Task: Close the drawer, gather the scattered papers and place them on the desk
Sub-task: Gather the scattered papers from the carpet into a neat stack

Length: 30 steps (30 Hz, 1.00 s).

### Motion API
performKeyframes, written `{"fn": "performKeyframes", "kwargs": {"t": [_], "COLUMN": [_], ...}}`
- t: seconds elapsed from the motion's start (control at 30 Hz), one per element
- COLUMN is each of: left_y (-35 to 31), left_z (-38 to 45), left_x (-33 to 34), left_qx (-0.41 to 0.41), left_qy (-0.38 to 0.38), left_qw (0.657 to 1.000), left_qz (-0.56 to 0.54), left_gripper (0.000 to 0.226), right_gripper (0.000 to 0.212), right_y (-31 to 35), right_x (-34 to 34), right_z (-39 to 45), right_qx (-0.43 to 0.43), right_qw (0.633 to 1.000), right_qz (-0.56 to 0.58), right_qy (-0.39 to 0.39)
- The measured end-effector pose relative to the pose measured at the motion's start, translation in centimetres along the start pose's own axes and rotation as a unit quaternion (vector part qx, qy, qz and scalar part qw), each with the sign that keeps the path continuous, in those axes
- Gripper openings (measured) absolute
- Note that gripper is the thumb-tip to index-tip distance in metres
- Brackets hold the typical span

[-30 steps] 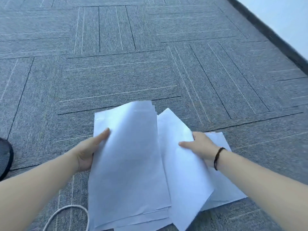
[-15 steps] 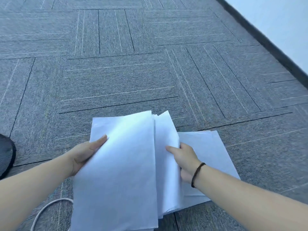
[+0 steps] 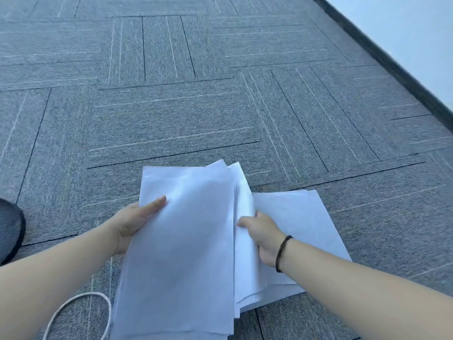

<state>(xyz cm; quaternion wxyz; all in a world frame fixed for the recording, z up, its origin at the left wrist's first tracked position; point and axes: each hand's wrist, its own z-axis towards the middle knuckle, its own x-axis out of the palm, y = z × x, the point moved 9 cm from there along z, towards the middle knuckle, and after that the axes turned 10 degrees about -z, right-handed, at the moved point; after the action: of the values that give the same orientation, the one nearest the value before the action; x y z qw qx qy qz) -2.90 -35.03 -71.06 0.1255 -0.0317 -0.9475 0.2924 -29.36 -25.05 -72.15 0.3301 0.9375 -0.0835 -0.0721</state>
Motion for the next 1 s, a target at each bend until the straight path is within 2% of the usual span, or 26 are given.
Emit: {"fn": "performKeyframes", "kwargs": {"t": [0.07,0.2,0.33,0.4,0.57,0.7,0.77,0.9,1.0], "left_y": [-0.8,-1.7,-2.5,-3.0,-1.8,-0.5,0.1,-0.3,-0.6], "left_z": [0.1,0.2,0.1,0.0,0.4,-0.2,-0.1,0.0,-0.1], "left_x": [0.4,1.6,3.5,3.7,3.3,4.4,4.7,4.2,3.8], "left_qx": [0.035,0.084,0.091,0.118,0.114,0.080,0.059,0.054,0.063], "left_qy": [-0.010,-0.029,0.008,-0.005,-0.060,-0.060,-0.054,-0.033,-0.032], "left_qw": [0.999,0.995,0.995,0.992,0.988,0.994,0.997,0.994,0.991], "left_qz": [-0.017,-0.047,-0.043,-0.050,-0.080,-0.044,-0.016,0.086,0.114], "left_gripper": [0.066,0.046,0.047,0.044,0.040,0.020,0.029,0.077,0.071], "right_gripper": [0.021,0.024,0.010,0.020,0.028,0.031,0.031,0.034,0.029], "right_y": [0.2,0.3,1.5,1.8,0.9,0.0,0.1,-0.1,0.6], "right_x": [-1.8,-2.9,-4.0,-5.0,-4.6,-2.0,-1.3,-1.1,-1.5], "right_z": [0.6,1.0,0.9,1.2,1.0,-0.1,-0.7,-0.8,-0.2], "right_qx": [0.002,-0.013,-0.062,-0.061,-0.026,-0.023,-0.017,0.004,-0.020], "right_qw": [1.000,0.998,0.993,0.996,0.999,0.996,0.993,0.989,0.991], "right_qz": [-0.011,-0.058,-0.085,-0.045,0.046,0.026,0.024,0.037,-0.075], "right_qy": [-0.026,-0.029,-0.046,-0.052,0.007,0.085,0.113,0.140,0.112]}}
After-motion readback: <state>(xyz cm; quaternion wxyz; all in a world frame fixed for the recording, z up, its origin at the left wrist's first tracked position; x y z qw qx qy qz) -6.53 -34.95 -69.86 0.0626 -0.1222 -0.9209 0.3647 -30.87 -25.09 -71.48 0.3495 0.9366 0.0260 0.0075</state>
